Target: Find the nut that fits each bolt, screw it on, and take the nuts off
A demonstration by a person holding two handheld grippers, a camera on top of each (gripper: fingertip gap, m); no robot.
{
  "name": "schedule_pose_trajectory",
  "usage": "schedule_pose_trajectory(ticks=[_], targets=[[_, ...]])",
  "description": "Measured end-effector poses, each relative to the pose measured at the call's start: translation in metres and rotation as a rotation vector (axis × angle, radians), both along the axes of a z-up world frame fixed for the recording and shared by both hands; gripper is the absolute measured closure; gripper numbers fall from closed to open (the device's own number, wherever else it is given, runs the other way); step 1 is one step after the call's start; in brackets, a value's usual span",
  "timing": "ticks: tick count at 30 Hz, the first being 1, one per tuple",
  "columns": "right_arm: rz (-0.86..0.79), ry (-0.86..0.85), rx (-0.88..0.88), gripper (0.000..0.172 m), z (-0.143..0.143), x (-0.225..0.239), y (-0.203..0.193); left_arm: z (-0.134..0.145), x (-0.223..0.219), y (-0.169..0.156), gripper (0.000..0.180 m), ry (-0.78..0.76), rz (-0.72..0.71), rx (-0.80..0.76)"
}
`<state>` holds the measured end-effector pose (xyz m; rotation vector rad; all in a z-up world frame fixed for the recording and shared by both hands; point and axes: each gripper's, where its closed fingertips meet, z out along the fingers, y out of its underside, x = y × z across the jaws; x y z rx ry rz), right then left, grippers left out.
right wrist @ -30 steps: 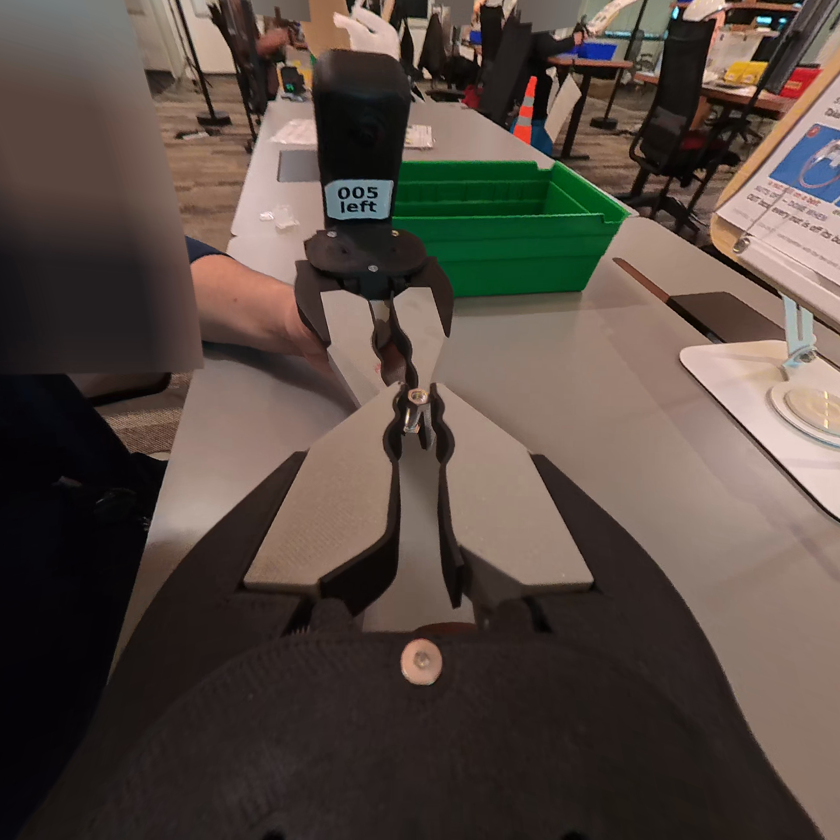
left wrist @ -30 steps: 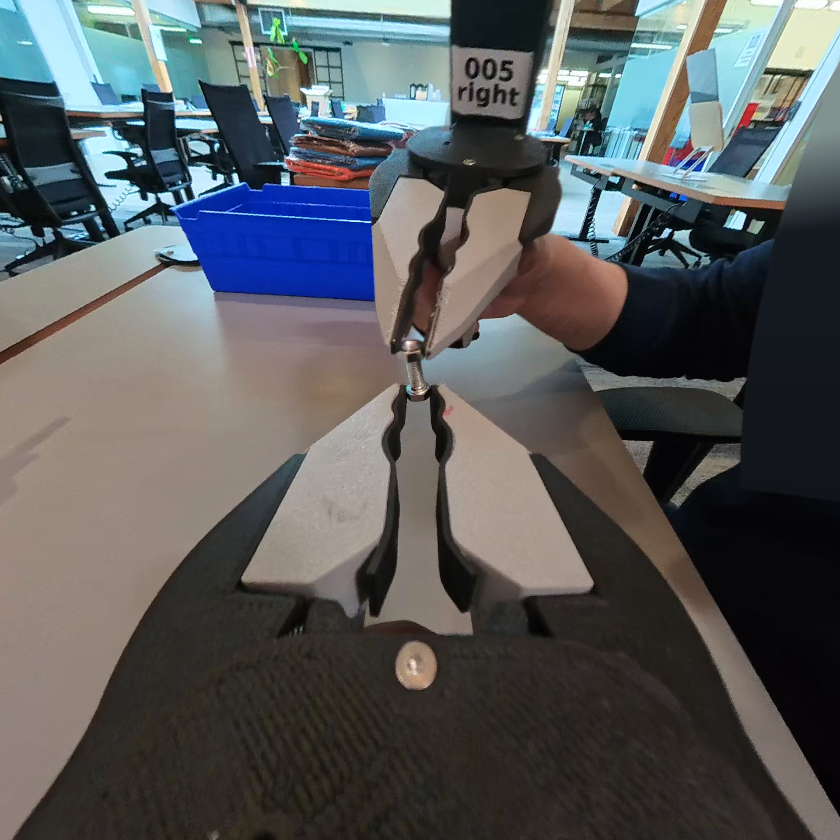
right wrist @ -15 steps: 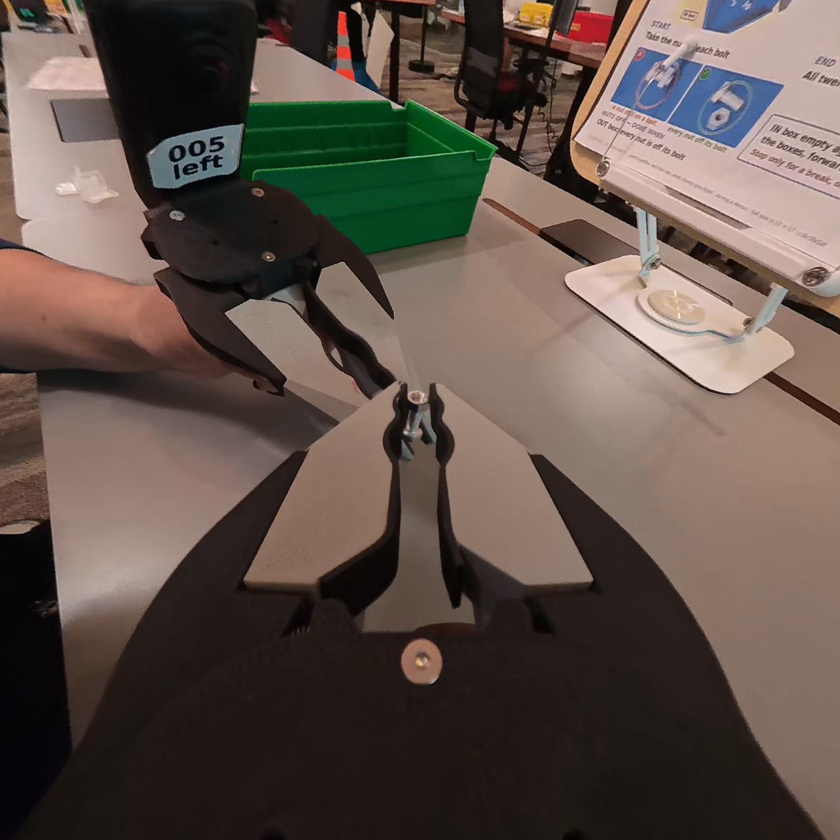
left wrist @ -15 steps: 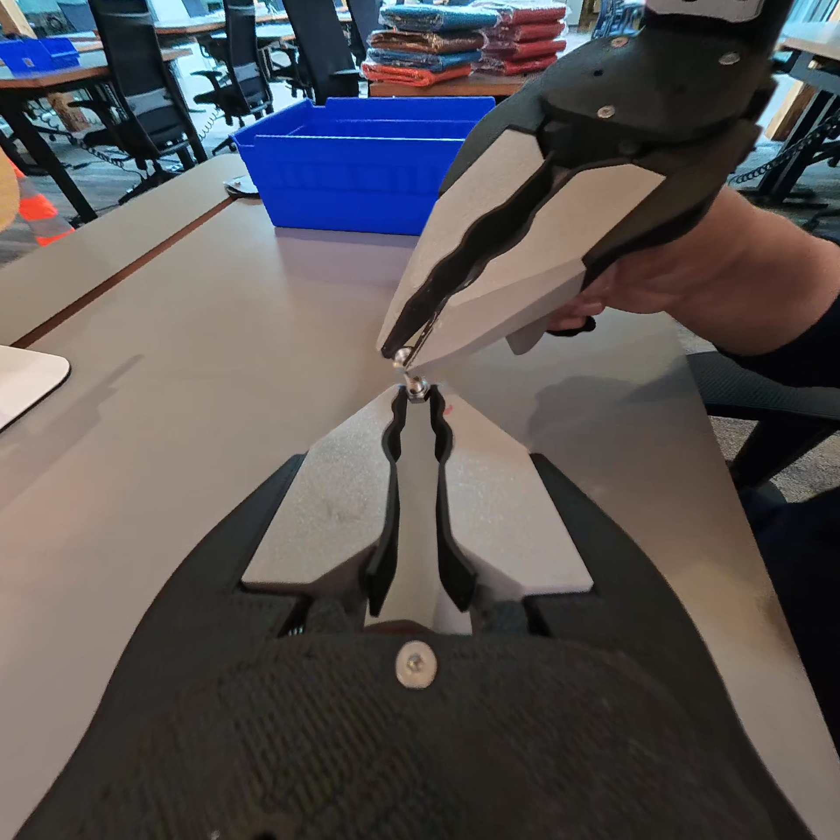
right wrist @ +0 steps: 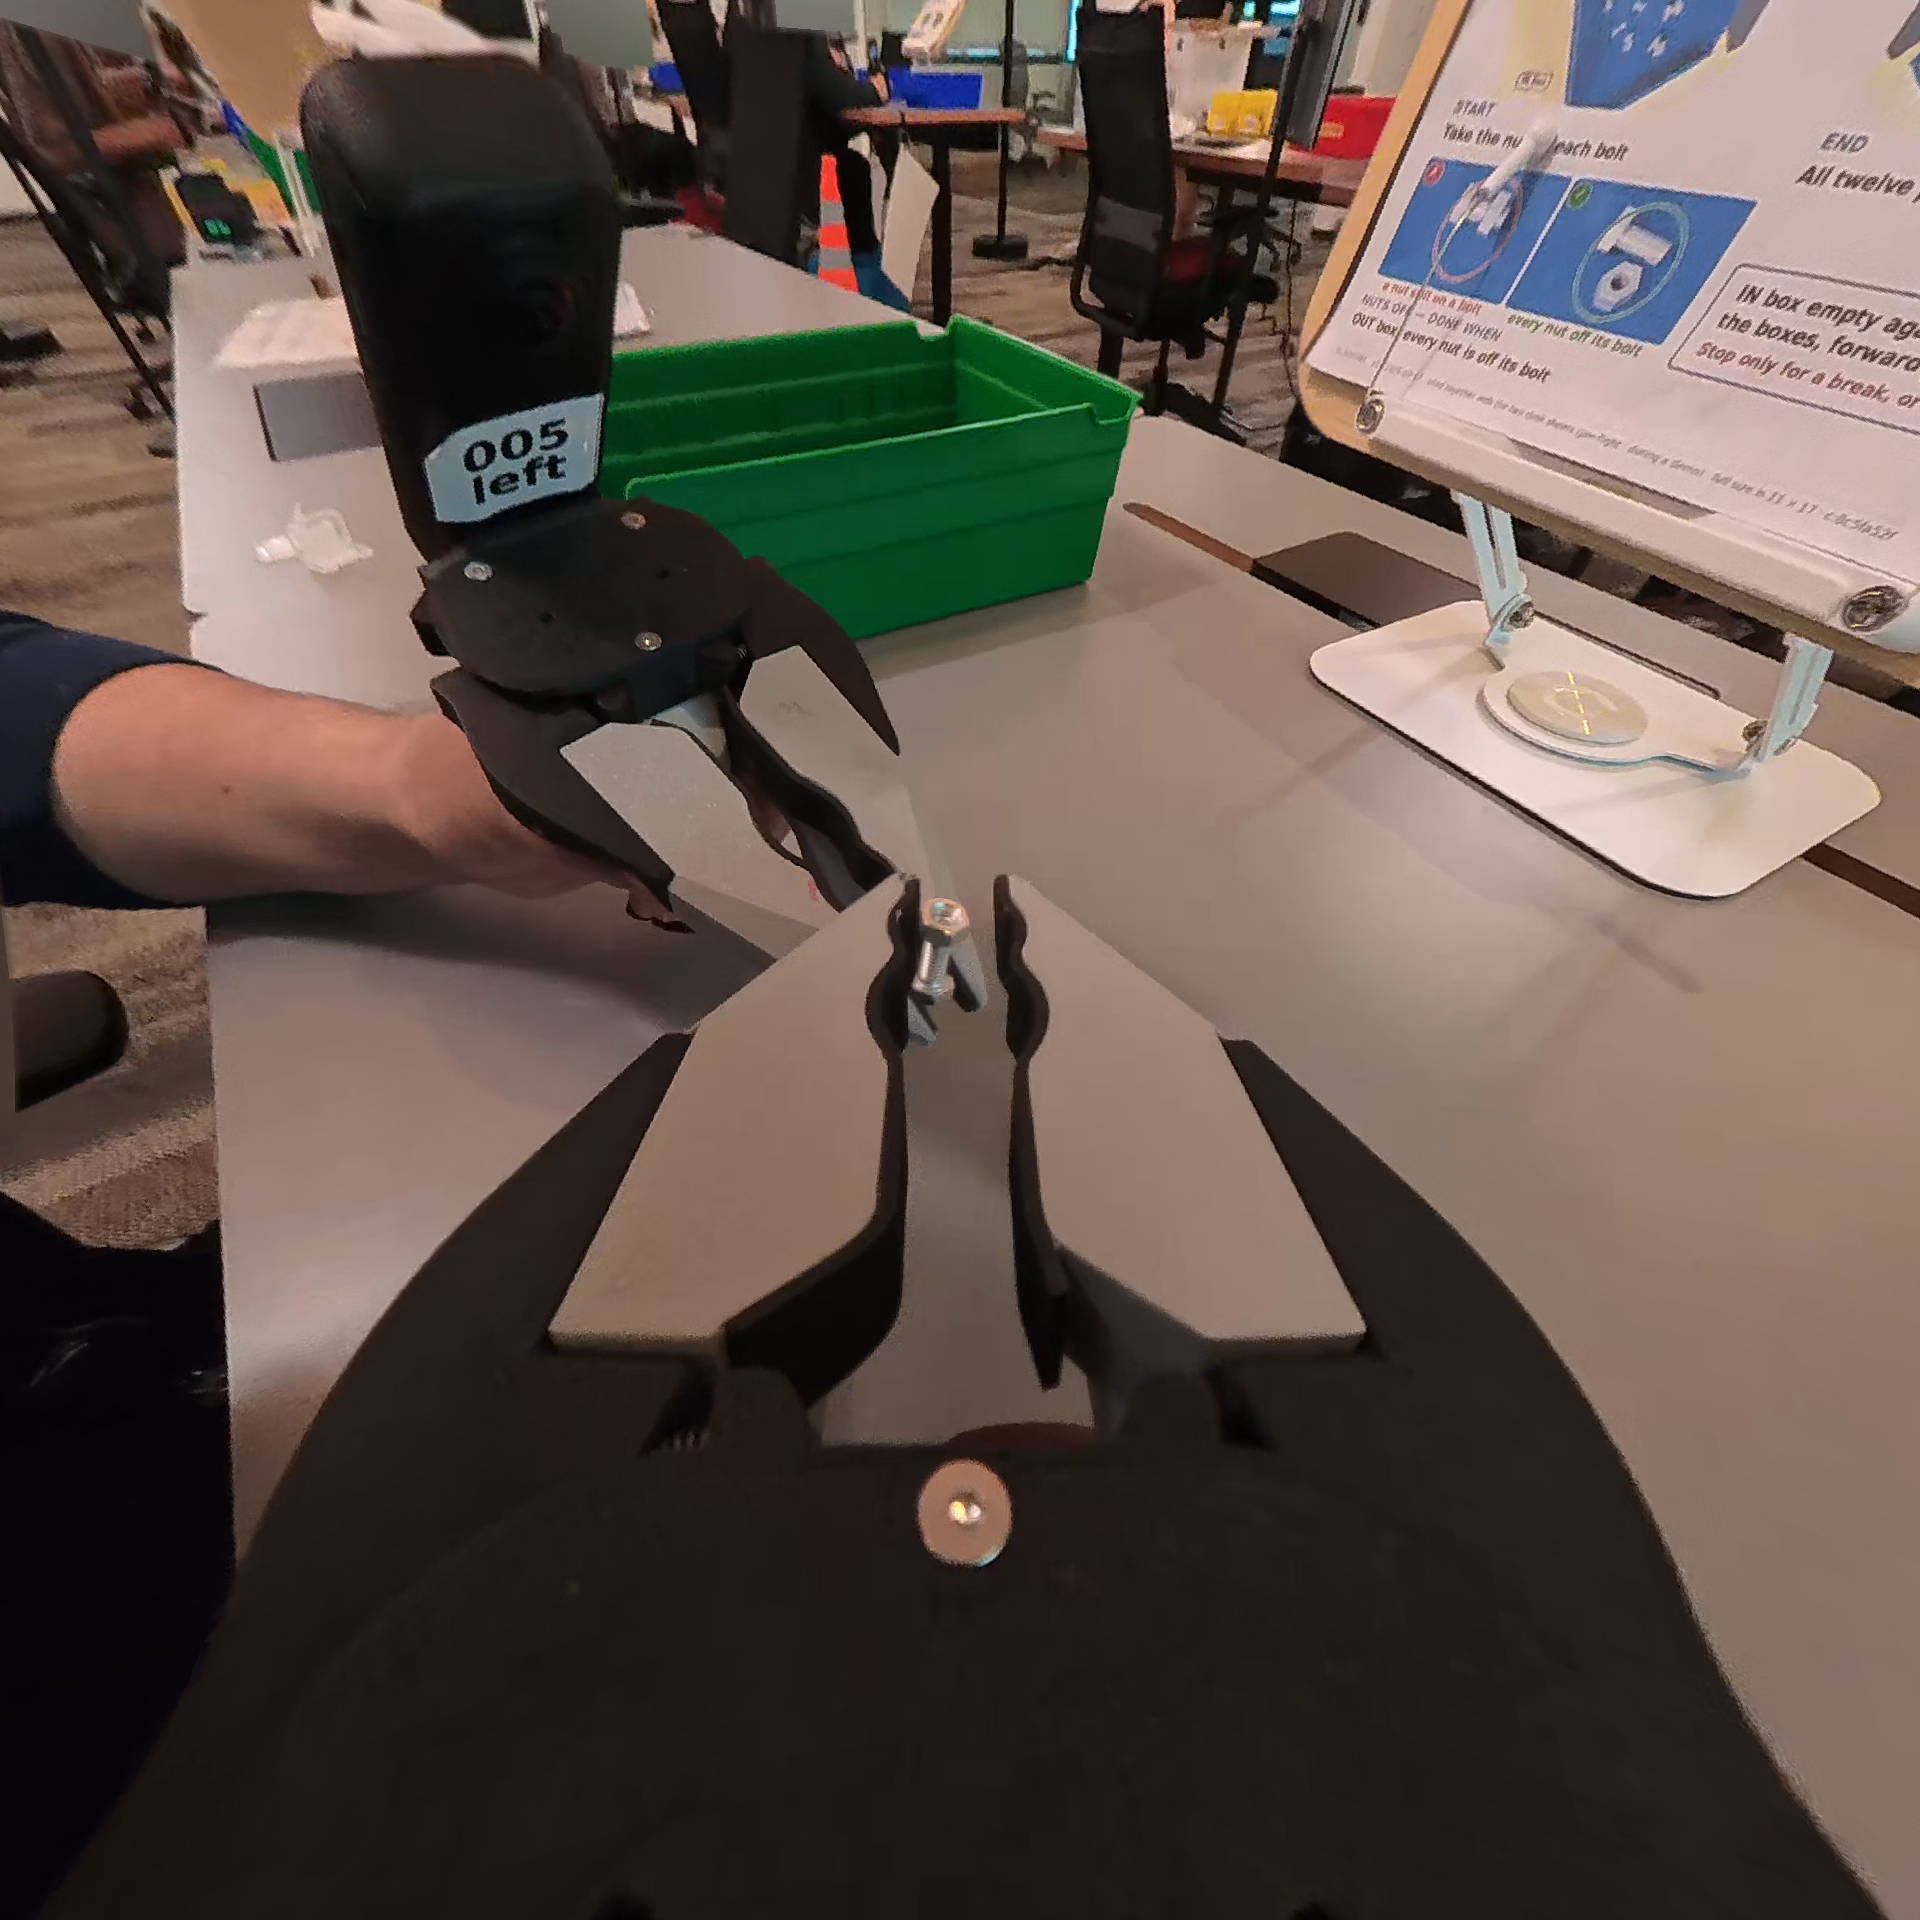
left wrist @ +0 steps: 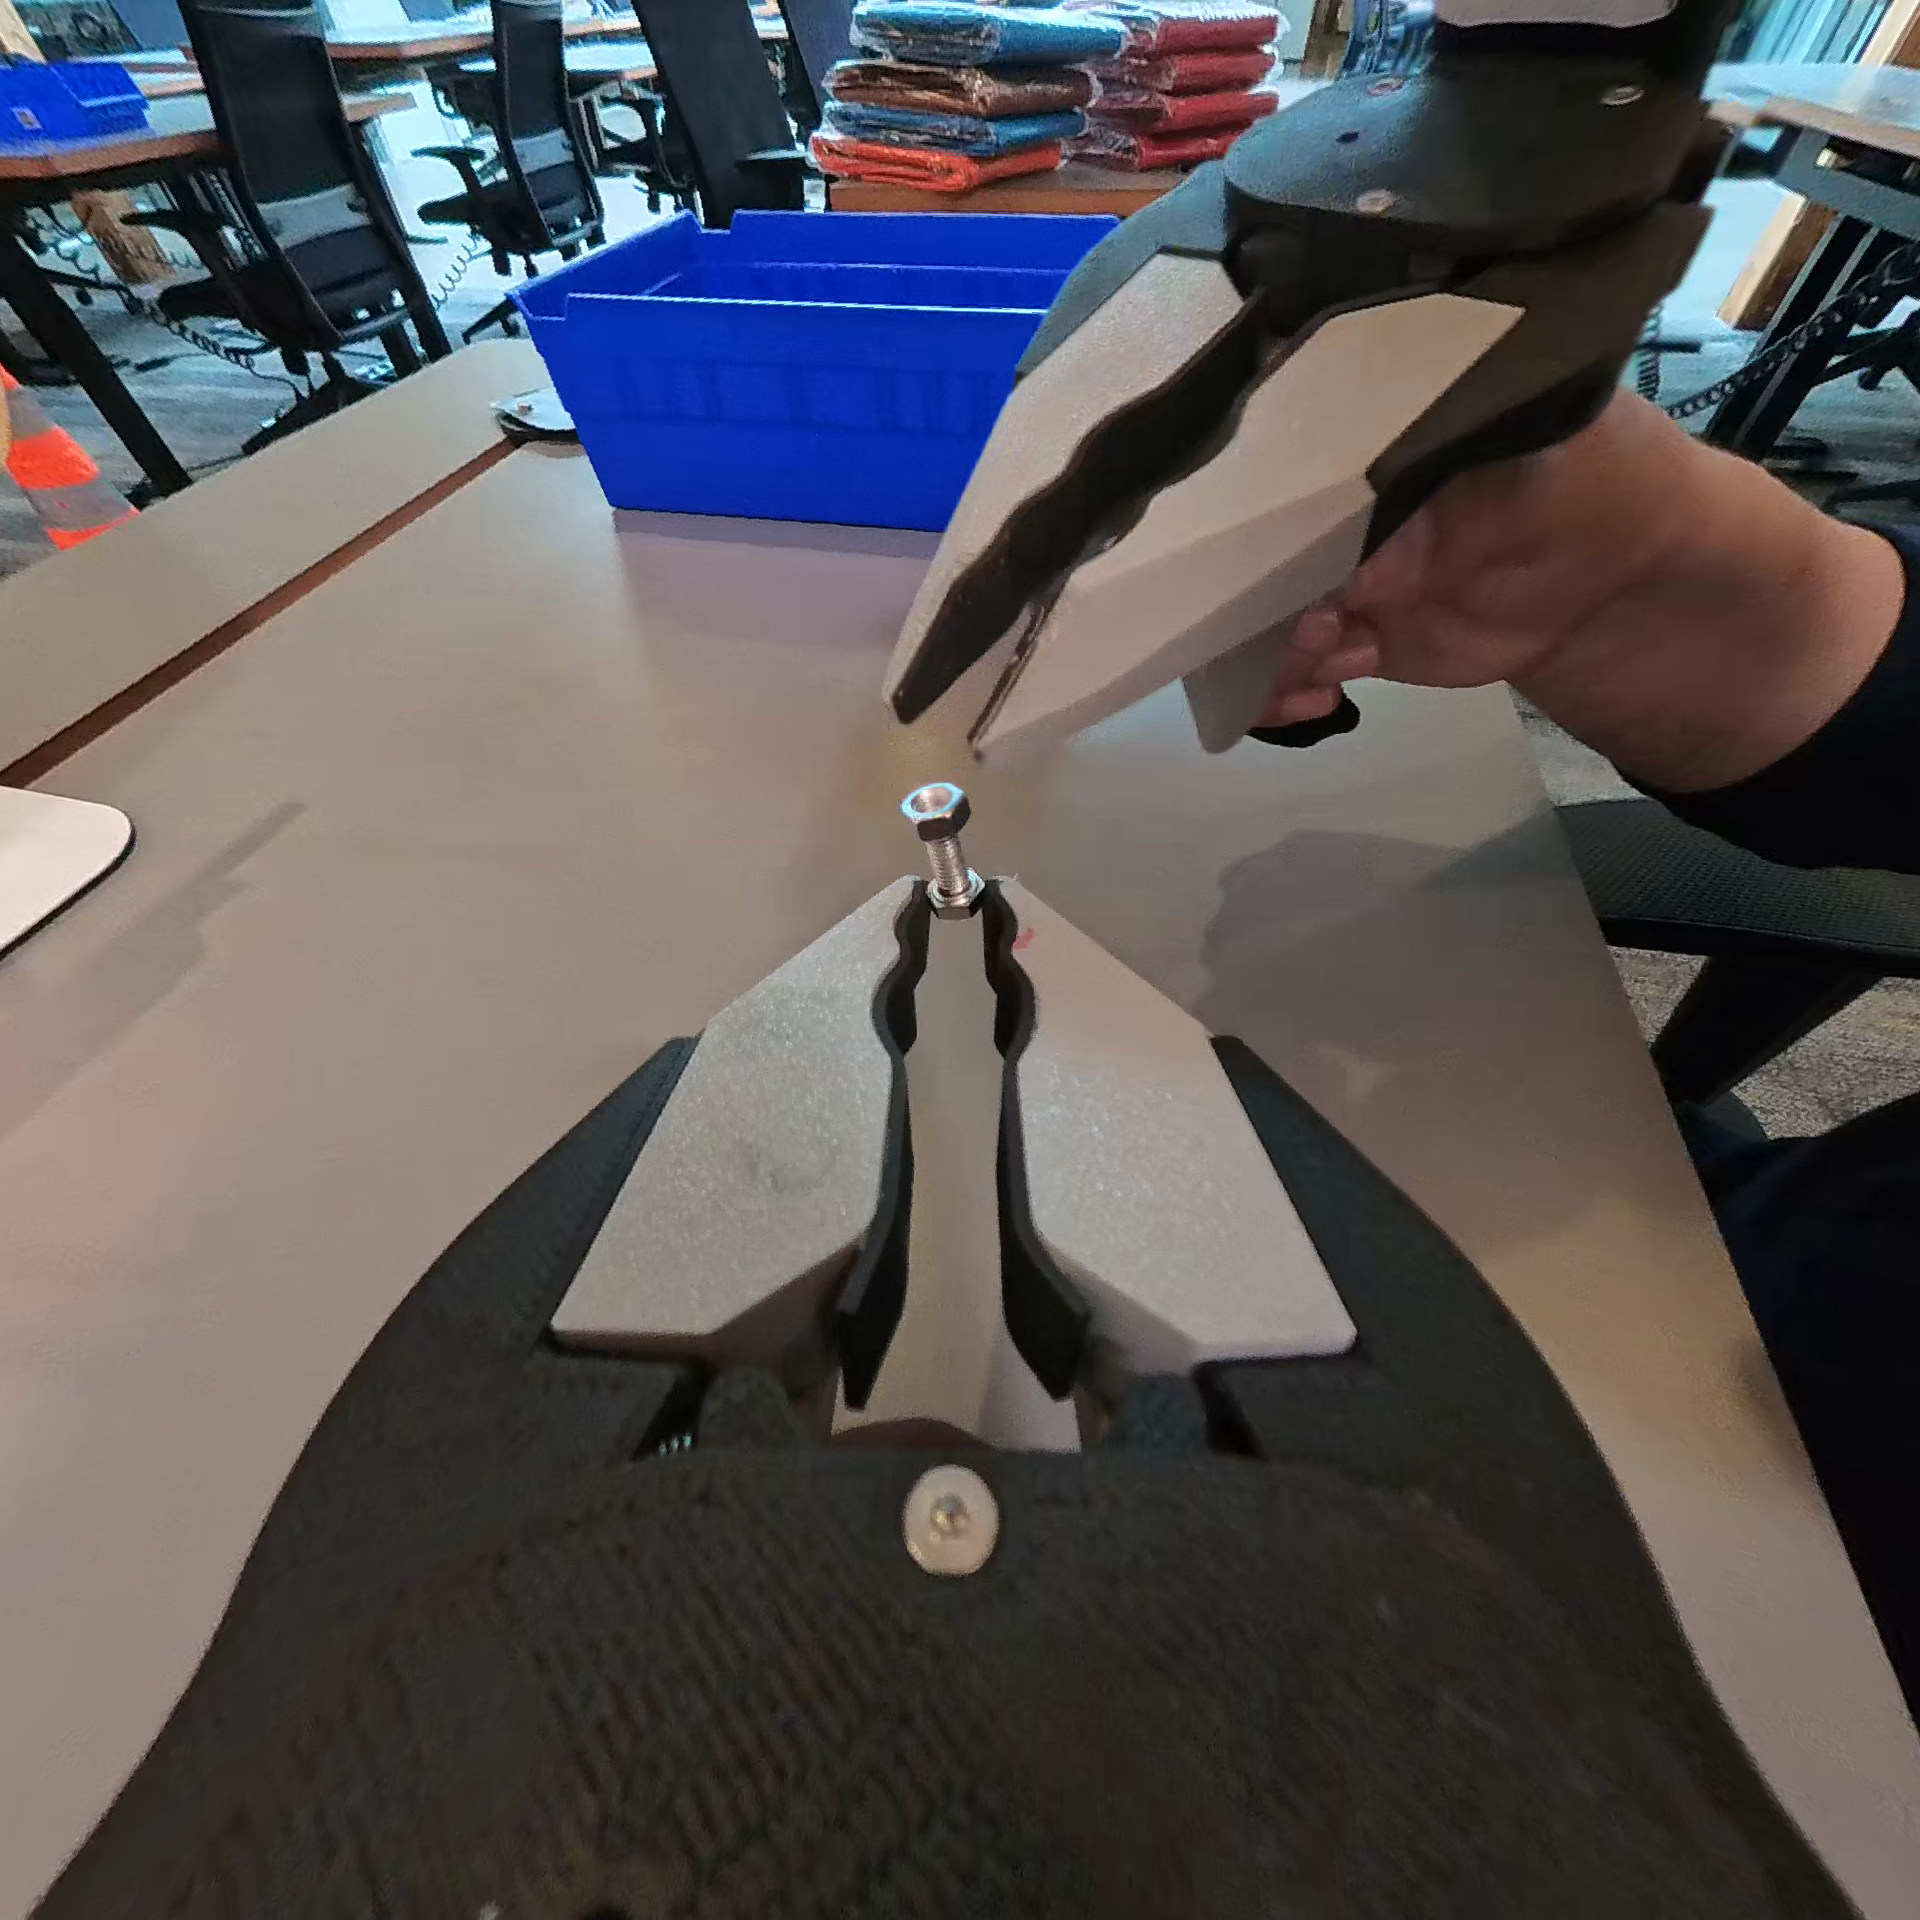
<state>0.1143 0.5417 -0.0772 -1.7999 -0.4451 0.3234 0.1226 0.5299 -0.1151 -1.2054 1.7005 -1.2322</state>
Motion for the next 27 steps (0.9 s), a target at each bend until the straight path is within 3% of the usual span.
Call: schedule_pose_trajectory(ticks=[10, 16, 27], targets=[[0.17, -0.025, -0.02, 0.154, -0.005, -0.005, -0.007, -0.002, 0.0, -0.006, 0.172, 0.0, -0.031, 0.016], [0.233, -0.038, -0.045, 0.16, -0.014, -0.009, -0.004, -0.002, -0.001, -0.011, 0.172, -0.008, -0.048, 0.046], [0.128, -0.115, -0.02, 0.165, -0.021, -0.006, 0.001, -0.01, 0.001, -0.002, 0.172, 0.031, 0.001, 0.071]])
